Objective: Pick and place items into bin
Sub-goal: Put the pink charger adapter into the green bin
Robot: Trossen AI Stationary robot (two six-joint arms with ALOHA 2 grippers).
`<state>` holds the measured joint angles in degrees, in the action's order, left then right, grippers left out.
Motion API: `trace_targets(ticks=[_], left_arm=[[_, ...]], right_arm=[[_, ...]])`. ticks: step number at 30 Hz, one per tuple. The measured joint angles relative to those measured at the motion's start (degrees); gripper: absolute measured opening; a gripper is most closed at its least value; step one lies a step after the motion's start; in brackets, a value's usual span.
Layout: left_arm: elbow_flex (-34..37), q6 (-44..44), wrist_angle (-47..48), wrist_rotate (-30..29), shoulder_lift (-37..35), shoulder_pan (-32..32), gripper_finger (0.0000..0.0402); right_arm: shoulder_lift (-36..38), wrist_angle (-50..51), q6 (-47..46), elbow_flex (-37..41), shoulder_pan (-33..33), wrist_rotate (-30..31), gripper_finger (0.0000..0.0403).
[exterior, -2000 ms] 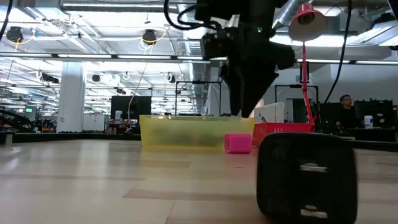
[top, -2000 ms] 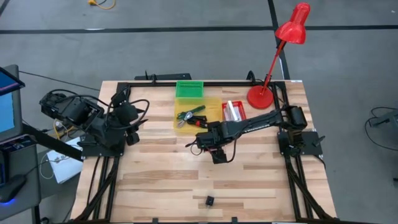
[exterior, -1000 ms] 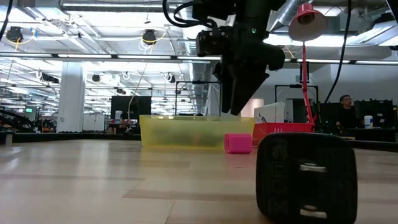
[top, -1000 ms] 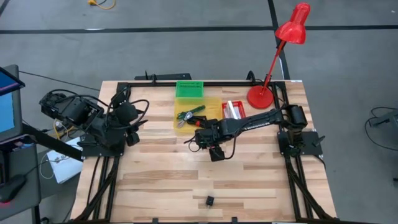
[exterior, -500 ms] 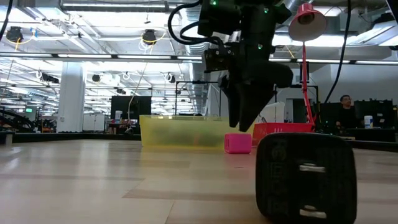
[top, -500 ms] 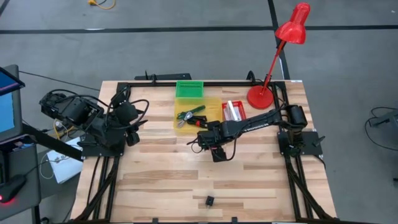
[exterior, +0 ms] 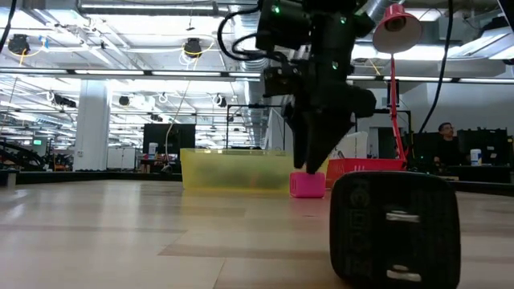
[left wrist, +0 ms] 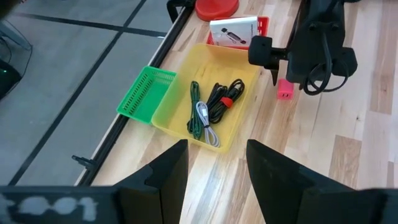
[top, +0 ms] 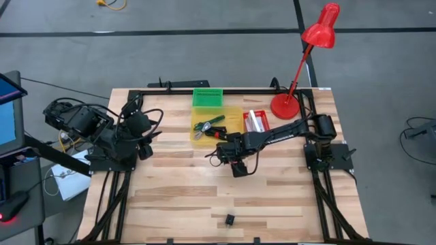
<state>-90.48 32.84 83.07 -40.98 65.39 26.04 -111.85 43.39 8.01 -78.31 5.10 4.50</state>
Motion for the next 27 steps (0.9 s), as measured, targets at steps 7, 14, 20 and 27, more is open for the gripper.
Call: trace_targets(ticks=[7, 14, 20, 27], left_arm=[[0.00, 0.00, -0.02, 0.06, -0.01, 0.00, 0.0155], [0.00, 0.00, -0.02, 0.08, 0.00, 0.00, 0.0155], [0.00, 0.39, -0.03, 0.10, 0.00, 0.00, 0.0155], [0.00, 0.63, -0.03, 0.10, 0.00, -0.01, 0.0155]], right_arm=[[-0.02, -1.35, -0.39, 2.55, 0.00, -0.09, 0.0260], [-0.01, -5.47, -0.39, 4.40, -0.07, -0.14, 0.0260], [-0.02, -6.57, -0.44, 4.82, -0.27, -0.16, 0.0258], [-0.02, -6.59, -0.70, 4.82, -0.48, -0.17, 0.0195]])
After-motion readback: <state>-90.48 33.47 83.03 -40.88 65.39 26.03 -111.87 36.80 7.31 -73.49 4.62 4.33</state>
